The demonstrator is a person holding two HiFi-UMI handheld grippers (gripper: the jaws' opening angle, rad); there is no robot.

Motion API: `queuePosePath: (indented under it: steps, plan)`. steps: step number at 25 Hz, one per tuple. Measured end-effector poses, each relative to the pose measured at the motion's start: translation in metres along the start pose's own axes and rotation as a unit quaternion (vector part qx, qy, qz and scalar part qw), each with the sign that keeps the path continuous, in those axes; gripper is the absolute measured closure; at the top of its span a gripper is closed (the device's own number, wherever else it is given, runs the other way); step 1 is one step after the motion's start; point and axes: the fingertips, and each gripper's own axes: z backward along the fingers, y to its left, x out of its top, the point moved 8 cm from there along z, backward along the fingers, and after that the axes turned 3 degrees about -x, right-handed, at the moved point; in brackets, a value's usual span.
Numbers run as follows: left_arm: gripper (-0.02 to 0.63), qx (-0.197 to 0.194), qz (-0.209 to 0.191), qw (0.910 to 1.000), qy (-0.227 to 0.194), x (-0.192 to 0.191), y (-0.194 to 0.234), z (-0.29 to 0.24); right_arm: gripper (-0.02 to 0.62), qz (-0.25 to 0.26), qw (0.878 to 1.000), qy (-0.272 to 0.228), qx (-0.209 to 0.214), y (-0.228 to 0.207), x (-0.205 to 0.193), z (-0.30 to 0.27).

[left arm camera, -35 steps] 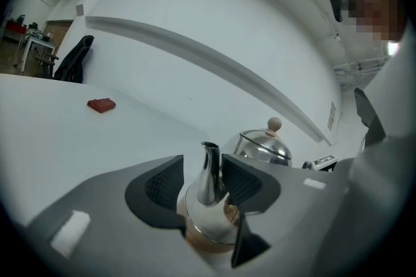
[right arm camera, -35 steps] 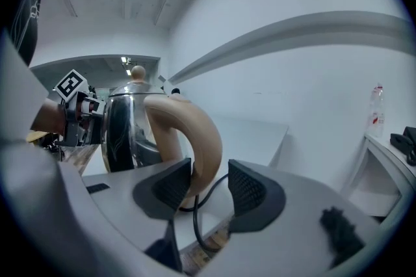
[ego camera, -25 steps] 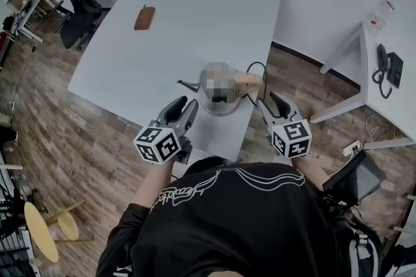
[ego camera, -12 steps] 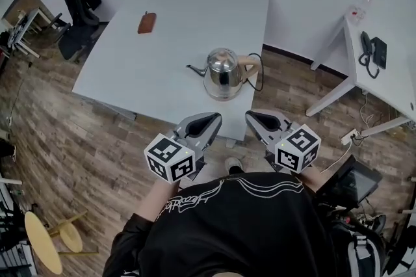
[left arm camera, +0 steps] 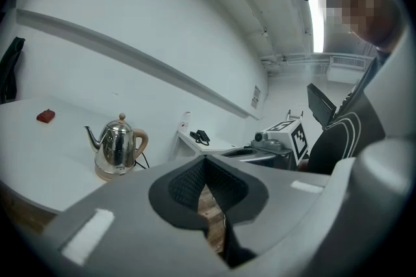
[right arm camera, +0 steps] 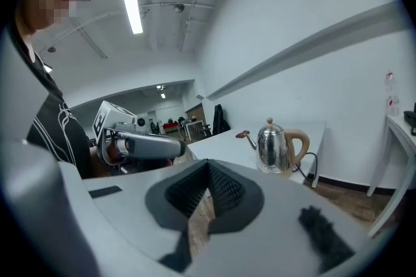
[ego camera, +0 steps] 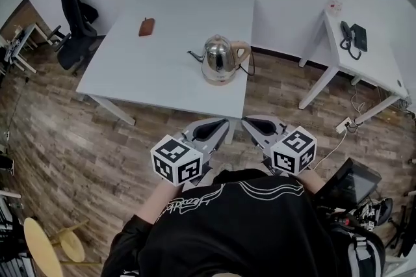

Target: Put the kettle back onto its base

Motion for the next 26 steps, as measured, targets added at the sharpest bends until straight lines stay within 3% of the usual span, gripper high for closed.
queuePosePath:
  steps: [10, 19, 26]
  plan:
    - [0.601, -0.013, -0.003, 0.9998, 0.012, -0.006, -0.022, 0.001, 0.589, -0.036, 0.999, -0.006, 0.008, 0.012, -0.011, 0.017]
    - [0.601, -0.017, 0.049, 0.9987, 0.002, -0.015, -0.015, 0.006, 0.591, -0.044, 0.999, -0.01, 0.012, 0.013, -0.017, 0.014]
    - [0.601, -0.032, 0.036, 0.9988, 0.01, -0.014, -0.033, 0.006, 0.591, -0.046, 0.999, -0.022, 0.007, 0.025, -0.017, 0.029]
